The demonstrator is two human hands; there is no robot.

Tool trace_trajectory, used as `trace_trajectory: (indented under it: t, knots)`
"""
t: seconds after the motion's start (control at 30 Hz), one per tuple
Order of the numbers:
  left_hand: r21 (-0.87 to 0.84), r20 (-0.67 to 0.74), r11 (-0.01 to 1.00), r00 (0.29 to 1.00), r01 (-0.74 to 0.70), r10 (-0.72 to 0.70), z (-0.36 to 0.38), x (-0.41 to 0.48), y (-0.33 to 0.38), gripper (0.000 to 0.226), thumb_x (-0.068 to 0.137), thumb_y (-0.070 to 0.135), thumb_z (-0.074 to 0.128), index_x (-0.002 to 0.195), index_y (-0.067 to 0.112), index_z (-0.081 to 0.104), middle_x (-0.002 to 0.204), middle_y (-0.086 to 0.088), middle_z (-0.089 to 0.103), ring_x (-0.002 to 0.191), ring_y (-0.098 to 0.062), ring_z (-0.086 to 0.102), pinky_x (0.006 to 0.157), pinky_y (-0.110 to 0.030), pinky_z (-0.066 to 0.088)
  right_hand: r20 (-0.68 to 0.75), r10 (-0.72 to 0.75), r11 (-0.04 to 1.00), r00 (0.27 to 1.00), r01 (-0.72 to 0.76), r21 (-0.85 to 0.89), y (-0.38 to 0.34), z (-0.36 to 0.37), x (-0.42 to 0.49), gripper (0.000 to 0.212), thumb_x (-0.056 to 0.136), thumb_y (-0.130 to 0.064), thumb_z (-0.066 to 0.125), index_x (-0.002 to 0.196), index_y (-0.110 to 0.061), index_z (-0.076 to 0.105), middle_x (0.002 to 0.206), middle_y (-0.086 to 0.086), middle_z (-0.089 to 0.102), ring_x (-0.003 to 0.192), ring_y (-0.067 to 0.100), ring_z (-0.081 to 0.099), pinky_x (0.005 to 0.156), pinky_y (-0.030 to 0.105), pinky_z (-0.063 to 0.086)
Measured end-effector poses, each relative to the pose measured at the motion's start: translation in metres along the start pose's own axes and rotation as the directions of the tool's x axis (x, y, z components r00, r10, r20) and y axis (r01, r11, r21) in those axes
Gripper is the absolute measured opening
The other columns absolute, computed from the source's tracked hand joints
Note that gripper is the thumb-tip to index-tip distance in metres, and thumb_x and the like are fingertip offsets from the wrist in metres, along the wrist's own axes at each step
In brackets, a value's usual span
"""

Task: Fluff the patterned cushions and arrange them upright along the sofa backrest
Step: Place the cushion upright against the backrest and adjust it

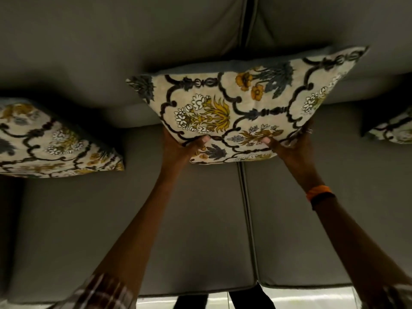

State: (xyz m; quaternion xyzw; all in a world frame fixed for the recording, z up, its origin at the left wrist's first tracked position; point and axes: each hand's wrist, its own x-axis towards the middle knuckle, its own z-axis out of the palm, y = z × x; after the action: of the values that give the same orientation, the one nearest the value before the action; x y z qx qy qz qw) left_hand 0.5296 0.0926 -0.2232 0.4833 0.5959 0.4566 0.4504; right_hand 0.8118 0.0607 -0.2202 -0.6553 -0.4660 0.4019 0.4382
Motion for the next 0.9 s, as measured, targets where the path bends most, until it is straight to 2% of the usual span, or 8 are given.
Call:
trace_trajectory:
  t: [0.1, 0.17, 0.33, 0.47, 0.57, 0.63, 0.77, 0.9]
  knots:
    - [0.043, -0.086, 0.999, 0.996, 0.011, -0.008, 0.009, -0.014, 0.014, 0.104, 0.073, 0.01, 0.089, 0.154, 0.003, 0.025, 0.159, -0.016, 0.038, 0.146, -0.018, 0.041, 0.119, -0.028, 0.038, -0.152, -0.043, 0.998, 0.988, 0.037, -0.045, -0.003, 0.007, -0.01, 0.114, 0.077, -0.028, 0.093, 0.163, -0.01, 0.021, 0.164, 0.015, 0.042, 0.144, 0.018, 0.052, 0.113, 0.032, 0.051]
    - [0.283, -0.218, 0.957, 0.968, -0.061, 0.127, 0.016, -0.033, 0.022, 0.113, 0.076, 0.033, 0.088, 0.158, 0.01, 0.014, 0.165, -0.016, 0.019, 0.154, -0.021, 0.023, 0.124, -0.03, 0.03, -0.303, -0.216, 0.969, 0.928, 0.166, -0.182, -0.012, 0.017, -0.026, 0.111, 0.081, -0.032, 0.092, 0.163, -0.019, 0.019, 0.17, 0.02, 0.023, 0.158, 0.031, 0.03, 0.126, 0.046, 0.037]
    - [0.797, 0.053, 0.425, 0.75, -0.43, 0.66, 0.049, -0.041, 0.027, 0.086, 0.09, 0.052, 0.069, 0.155, 0.02, 0.024, 0.161, -0.013, 0.022, 0.152, -0.041, 0.021, 0.122, -0.068, 0.017, -0.186, -0.72, 0.573, 0.668, 0.422, -0.703, -0.026, 0.046, -0.013, 0.079, 0.094, -0.055, 0.072, 0.158, -0.046, 0.028, 0.164, 0.017, 0.025, 0.16, 0.039, 0.018, 0.126, 0.068, 0.019]
    - [0.861, 0.195, 0.292, 0.801, -0.415, 0.566, 0.068, -0.036, -0.017, 0.071, 0.1, 0.052, 0.053, 0.158, 0.033, 0.016, 0.169, -0.01, 0.007, 0.156, -0.032, -0.001, 0.124, -0.067, 0.006, -0.033, -0.63, 0.509, 0.776, 0.38, -0.772, 0.016, 0.059, -0.013, 0.068, 0.101, -0.051, 0.063, 0.161, -0.041, 0.033, 0.17, 0.019, 0.022, 0.162, 0.036, 0.01, 0.123, 0.074, 0.02]
    - [0.896, 0.295, 0.322, 0.952, -0.304, 0.079, 0.075, -0.085, -0.066, 0.073, 0.104, 0.048, 0.046, 0.157, 0.034, -0.002, 0.168, -0.018, -0.006, 0.155, -0.041, -0.002, 0.121, -0.067, 0.02, 0.213, -0.237, 0.499, 0.948, 0.307, -0.81, 0.077, 0.039, -0.052, 0.066, 0.099, -0.036, 0.069, 0.16, -0.032, 0.042, 0.177, 0.015, 0.006, 0.162, 0.041, 0.002, 0.12, 0.076, 0.025]
    - [0.914, 0.297, 0.343, 0.933, -0.216, -0.203, 0.089, -0.127, -0.092, 0.076, 0.104, 0.052, 0.036, 0.153, 0.033, -0.019, 0.166, -0.014, -0.02, 0.155, -0.042, -0.009, 0.121, -0.064, 0.021, 0.265, 0.004, 0.547, 0.964, 0.219, -0.808, 0.114, 0.014, -0.074, 0.066, 0.099, -0.035, 0.066, 0.16, -0.028, 0.042, 0.173, 0.006, -0.016, 0.163, 0.037, -0.009, 0.124, 0.073, 0.02]
    - [0.863, 0.329, 0.462, 0.921, -0.205, -0.207, 0.154, -0.169, -0.088, 0.075, 0.103, 0.055, 0.034, 0.155, 0.039, -0.019, 0.171, -0.01, -0.008, 0.157, -0.035, -0.008, 0.125, -0.06, 0.016, 0.296, 0.037, 0.682, 0.954, 0.193, -0.706, 0.135, -0.066, -0.081, 0.08, 0.094, -0.031, 0.073, 0.163, -0.028, 0.033, 0.176, 0.015, 0.014, 0.161, 0.041, 0.023, 0.122, 0.065, 0.032]
    - [0.737, 0.4, 0.618, 0.914, -0.274, -0.072, 0.267, -0.166, -0.044, 0.077, 0.101, 0.06, 0.033, 0.154, 0.043, -0.02, 0.172, -0.006, 0.003, 0.157, -0.024, -0.009, 0.126, -0.051, 0.01, 0.118, 0.051, 0.761, 0.992, 0.038, -0.647, 0.141, -0.182, -0.047, 0.075, 0.095, -0.033, 0.074, 0.161, -0.024, 0.039, 0.174, 0.014, 0.022, 0.157, 0.039, 0.03, 0.119, 0.058, 0.036]
